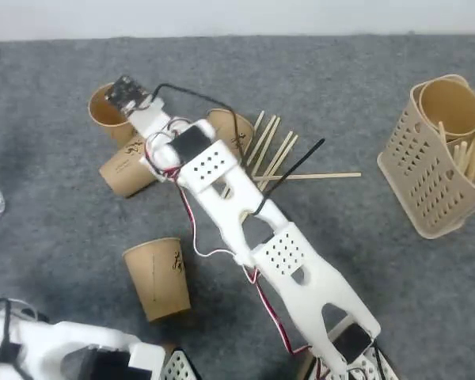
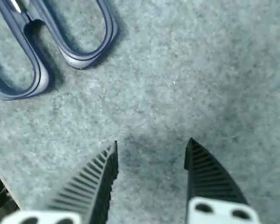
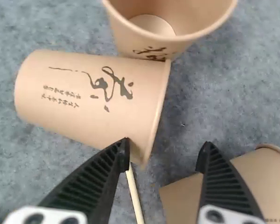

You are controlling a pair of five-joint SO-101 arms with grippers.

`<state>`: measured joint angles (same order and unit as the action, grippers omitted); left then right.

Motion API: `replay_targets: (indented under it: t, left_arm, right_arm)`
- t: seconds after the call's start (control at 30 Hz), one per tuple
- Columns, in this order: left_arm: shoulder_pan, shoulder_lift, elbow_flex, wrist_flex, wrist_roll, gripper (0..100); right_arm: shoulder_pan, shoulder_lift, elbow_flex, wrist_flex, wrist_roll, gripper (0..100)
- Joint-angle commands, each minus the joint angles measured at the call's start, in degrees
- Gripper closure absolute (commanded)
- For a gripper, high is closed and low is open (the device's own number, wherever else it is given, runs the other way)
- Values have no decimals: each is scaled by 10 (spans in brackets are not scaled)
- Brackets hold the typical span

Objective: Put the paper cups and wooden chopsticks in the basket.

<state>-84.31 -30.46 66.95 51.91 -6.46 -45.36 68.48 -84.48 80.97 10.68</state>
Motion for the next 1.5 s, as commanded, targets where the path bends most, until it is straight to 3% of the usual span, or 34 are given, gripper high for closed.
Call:
replay_targets:
  t: [0.0,0.37,0.6,0.97,1.1,1.47]
  left_arm:
    - [-3,1,-2,5,-6,772]
    - [-3,1,-2,5,-6,772]
    - [-2,1,-2,5,-6,772]
    - [5,1,-2,5,-6,772]
    - [16,1,-2,5,-6,772]
    - [11,1,-2,6,-6,772]
  right_arm:
    - [-24,1,-22,-7,19,749]
    - [-80,24,-18,3,32,753]
    - [-96,24,-21,12,67,987]
    - [-68,8,-50,14,67,991]
    - [-48,-22,-124,79,68,991]
    - [-15,-218,-118,217,69,991]
